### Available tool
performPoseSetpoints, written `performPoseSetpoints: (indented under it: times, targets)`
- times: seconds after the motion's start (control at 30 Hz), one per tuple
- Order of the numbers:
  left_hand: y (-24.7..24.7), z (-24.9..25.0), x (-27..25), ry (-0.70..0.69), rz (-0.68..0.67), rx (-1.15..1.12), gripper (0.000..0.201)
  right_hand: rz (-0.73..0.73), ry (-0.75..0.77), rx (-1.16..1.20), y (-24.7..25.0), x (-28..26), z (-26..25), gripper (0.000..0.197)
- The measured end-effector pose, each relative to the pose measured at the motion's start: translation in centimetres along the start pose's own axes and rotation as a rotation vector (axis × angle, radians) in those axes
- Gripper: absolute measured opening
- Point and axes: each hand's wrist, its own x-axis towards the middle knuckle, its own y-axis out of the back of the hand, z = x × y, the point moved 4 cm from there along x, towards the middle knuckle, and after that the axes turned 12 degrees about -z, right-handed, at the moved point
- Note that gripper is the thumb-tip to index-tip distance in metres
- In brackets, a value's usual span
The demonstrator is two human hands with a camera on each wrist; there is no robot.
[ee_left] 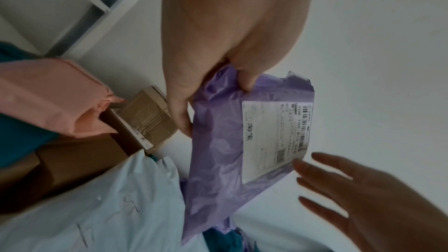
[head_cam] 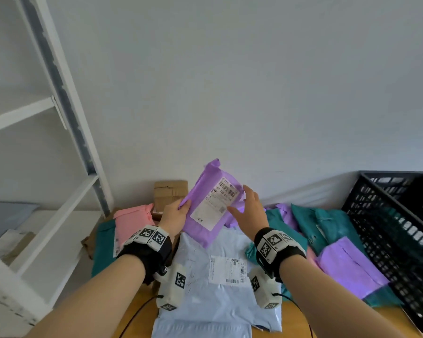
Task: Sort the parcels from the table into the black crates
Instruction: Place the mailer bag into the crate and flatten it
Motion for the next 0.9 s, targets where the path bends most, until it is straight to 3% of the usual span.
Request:
performPoseSetpoints:
  times: [0.13, 0.3, 0.7, 0.9]
  targets:
    - [-1.5, 0.6, -1.7, 0.088, -0.036, -0.223, 0.011, -0.002, -0.057, 0.133, 0.1, -1.9, 0.7, 0.086]
    - [-3.6, 1.9, -2.8, 0.14, -0.109, -0.314, 0.012, -0.008, -0.108, 0.533, 0.8, -3.0, 2.1, 0.105]
    - [-9.7, 4.7, -3.6, 0.088, -0.214, -0.334, 0.023, 0.043, -0.051, 0.753, 6.9, -5.1, 4.6, 0.099]
    - [-10.4, 6.5, -3.5, -0.038, -0.176, -0.133, 0.027, 0.048, -0.014, 0.71, 9.0, -5.2, 5.1, 0.097]
